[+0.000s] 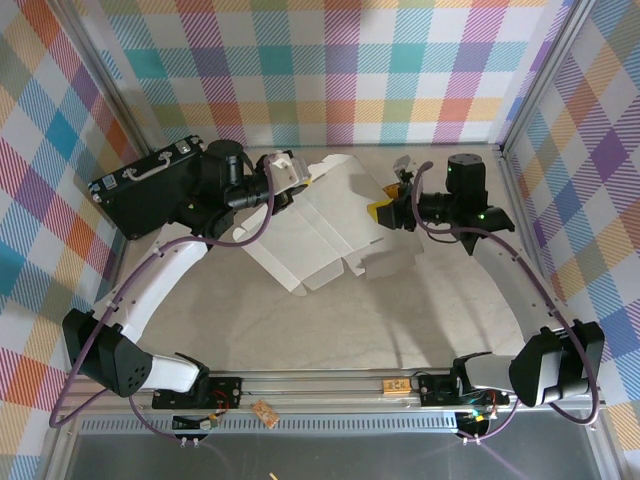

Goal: Fold the paper box

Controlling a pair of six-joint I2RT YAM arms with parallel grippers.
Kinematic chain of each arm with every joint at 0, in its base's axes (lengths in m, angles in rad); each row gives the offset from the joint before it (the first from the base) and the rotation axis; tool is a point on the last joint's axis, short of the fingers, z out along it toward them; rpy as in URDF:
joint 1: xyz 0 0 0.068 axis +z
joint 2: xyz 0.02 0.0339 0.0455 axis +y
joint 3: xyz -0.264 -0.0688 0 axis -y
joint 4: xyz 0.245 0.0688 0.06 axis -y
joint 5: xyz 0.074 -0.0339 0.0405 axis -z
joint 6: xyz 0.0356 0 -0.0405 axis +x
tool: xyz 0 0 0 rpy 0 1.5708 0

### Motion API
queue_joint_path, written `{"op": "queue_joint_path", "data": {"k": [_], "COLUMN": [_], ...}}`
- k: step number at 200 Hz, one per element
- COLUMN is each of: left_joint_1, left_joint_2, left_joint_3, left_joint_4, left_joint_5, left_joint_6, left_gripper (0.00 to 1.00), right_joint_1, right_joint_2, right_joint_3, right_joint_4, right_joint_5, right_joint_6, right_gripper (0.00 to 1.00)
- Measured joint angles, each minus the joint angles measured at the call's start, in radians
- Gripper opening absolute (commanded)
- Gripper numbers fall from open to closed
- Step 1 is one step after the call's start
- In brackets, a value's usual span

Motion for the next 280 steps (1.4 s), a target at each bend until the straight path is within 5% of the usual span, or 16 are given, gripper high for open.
{"op": "queue_joint_path", "data": {"k": [20, 54, 76, 104, 138, 200, 228, 280], "left_joint_1": [0.000, 0.004, 0.030, 0.035, -0.075, -0.135, -0.154, -0.187], "left_joint_2": [0.000, -0.007, -0.045, -0.113, -0.106, 0.021, 0.060, 0.076], "left_joint_3": [0.000, 0.000, 0.000, -0.001, 0.005, 0.101, 0.180, 0.275], "left_joint_4": [0.000, 0.001, 0.010, 0.112, 0.216, 0.128, 0.047, -0.133], "left_joint_5": [0.010, 0.025, 0.061, 0.075, 0.029, -0.040, -0.080, -0.153], "left_joint_6": [0.000, -0.029, -0.095, -0.148, -0.153, -0.143, -0.132, -0.121], "left_gripper": [0.01, 0.67, 0.76, 0.71, 0.63, 0.54, 0.30, 0.06], "right_joint_1": [0.000, 0.007, 0.021, 0.038, 0.041, 0.041, 0.041, 0.053], "right_joint_2": [0.000, -0.002, -0.014, -0.029, -0.029, -0.029, -0.029, -0.032], "right_joint_3": [0.013, 0.025, 0.025, 0.032, 0.034, 0.034, 0.034, 0.035], "right_joint_4": [-0.024, -0.074, -0.102, -0.113, -0.113, -0.113, -0.113, -0.125], "right_joint_5": [0.015, 0.058, 0.092, 0.116, 0.136, 0.160, 0.168, 0.216], "right_joint_6": [-0.028, -0.067, -0.085, -0.093, -0.089, -0.082, -0.078, -0.079], "right_gripper": [0.00, 0.00, 0.00, 0.00, 0.00, 0.00, 0.00, 0.00]}}
